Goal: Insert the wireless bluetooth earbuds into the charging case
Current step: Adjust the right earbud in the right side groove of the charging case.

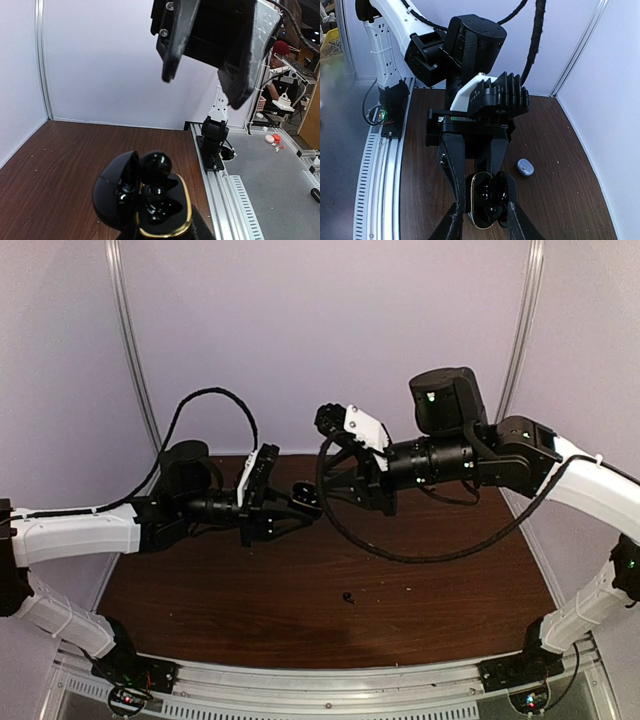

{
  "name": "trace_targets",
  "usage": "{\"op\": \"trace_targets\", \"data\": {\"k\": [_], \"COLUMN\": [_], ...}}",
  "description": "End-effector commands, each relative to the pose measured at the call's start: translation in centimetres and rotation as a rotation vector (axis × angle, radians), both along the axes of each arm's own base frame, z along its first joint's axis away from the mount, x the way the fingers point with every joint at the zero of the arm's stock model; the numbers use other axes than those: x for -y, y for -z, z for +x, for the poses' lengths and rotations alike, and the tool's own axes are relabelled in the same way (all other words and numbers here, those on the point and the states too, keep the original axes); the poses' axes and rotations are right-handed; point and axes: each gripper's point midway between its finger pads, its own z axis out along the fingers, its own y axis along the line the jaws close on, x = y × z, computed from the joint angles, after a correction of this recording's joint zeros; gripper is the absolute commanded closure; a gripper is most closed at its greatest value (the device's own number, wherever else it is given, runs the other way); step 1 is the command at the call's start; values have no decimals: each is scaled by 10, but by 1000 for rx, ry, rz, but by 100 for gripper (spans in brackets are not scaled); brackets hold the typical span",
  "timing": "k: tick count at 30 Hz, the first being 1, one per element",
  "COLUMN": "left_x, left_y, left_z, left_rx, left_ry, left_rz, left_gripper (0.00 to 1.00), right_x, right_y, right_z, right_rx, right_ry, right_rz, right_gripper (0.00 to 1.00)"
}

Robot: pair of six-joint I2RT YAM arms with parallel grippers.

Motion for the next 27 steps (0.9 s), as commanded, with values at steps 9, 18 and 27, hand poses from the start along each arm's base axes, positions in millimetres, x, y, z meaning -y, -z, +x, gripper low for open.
{"op": "trace_targets", "data": {"k": [9,18,27], "left_x": [-1,-5,-10], "left_y": [-27,-34,-41], "left_z": [-6,-9,-12], "left_rx": [74,87,100], "left_ry": [33,26,17], "left_rz": [-80,-111,-147], "left_gripper": [100,100,100], "right_x": [-9,-8,-4], "right_y": [6,15,20], "right_z": [11,12,11], "right_rx": [-9,-17,-22], "right_ry": [61,70,72], "right_rz": [-20,-40,-54], "right_gripper": [76,86,87]}}
